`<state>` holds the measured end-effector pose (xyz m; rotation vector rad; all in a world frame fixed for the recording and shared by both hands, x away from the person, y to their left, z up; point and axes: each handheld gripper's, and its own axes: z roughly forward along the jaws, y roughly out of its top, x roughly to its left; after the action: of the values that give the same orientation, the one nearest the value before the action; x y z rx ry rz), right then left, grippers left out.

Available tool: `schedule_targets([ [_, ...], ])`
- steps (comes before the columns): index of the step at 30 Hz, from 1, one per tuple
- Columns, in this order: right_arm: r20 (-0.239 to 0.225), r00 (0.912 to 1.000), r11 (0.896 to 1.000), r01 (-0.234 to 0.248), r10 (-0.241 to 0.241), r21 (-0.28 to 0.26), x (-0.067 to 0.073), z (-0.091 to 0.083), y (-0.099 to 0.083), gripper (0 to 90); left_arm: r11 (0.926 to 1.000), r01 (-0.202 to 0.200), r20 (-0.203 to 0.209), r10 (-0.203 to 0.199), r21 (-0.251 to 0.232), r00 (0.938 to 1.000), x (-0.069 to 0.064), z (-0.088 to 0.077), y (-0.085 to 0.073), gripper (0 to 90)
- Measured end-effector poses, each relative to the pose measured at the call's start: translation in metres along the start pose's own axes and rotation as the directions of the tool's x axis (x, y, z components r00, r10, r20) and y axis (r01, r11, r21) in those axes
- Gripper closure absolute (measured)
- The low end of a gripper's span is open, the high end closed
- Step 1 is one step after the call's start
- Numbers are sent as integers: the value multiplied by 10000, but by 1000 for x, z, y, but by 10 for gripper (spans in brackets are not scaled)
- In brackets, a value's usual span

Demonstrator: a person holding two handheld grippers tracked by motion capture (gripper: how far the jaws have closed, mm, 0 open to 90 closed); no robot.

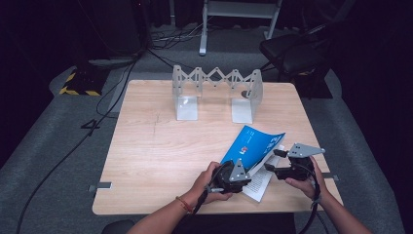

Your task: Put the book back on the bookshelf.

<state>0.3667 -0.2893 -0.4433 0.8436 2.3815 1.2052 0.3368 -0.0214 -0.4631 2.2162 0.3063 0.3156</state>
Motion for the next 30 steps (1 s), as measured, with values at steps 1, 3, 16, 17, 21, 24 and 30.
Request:
schedule_targets([
  [1,-31,10000,9999,-89,89,-111,-1,-1,0,321,9999,111,-10,-111,-57,9999,2,-2,0,673],
  [3,-165,9997,9996,-205,202,-196,-3,-2,-1,321,10000,3,-119,-3,-36,9999,4,-6,-1,704],
  [16,-1013,9917,9930,697,-793,-950,1,-14,1,359,9998,190,-10,-190,24,9998,28,-35,-22,757],
  [17,-1013,9906,9916,817,-919,-1003,2,-15,2,361,9997,223,3,-223,64,9998,29,-37,-23,755],
  [21,-1259,9799,9821,1390,-1550,-1273,7,-14,13,380,9997,248,48,-248,91,9997,34,-45,-29,749],
  [24,-1554,9669,9759,1861,-2025,-1136,10,-3,22,364,9995,303,-20,-303,97,9995,37,-51,-33,740],
  [30,-1987,9439,9642,2636,-2638,-283,9,28,25,332,9987,512,9,-512,84,9987,44,-61,-43,729],
])
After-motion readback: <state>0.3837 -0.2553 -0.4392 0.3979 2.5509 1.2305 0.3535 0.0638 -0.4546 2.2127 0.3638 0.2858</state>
